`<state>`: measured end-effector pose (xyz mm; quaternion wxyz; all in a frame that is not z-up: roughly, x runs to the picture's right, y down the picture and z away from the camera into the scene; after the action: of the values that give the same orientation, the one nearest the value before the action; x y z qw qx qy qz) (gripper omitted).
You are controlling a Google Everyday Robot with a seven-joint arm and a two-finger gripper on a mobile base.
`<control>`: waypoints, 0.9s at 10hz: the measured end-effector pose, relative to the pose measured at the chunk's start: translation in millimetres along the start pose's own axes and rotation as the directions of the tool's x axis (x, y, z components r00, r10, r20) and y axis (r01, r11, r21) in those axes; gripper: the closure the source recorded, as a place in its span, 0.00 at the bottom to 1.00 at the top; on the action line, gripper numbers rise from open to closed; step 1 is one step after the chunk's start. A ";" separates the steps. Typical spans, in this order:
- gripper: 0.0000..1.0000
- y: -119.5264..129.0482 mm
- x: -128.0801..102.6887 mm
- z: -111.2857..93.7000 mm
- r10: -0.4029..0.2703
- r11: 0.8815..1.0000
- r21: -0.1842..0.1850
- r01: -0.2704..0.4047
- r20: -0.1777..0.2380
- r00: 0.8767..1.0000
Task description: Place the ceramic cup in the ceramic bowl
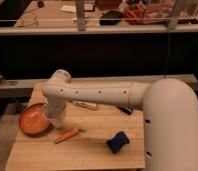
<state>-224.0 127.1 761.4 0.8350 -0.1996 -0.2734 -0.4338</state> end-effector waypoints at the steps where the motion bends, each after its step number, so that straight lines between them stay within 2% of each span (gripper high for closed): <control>1: 1.00 -4.7 -2.4 4.4 -0.005 1.000 -0.006 0.005 0.003 1.000; 4: 1.00 -3.2 -0.1 13.6 -0.015 1.000 -0.017 0.015 -0.002 1.000; 7: 1.00 -30.2 -10.6 17.5 -0.022 1.000 -0.018 0.022 -0.016 1.000; 9: 1.00 -32.5 -13.1 14.7 -0.026 0.999 -0.020 0.026 -0.029 0.999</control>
<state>-261.4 125.9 767.6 0.8312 -0.1979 -0.2592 -0.4503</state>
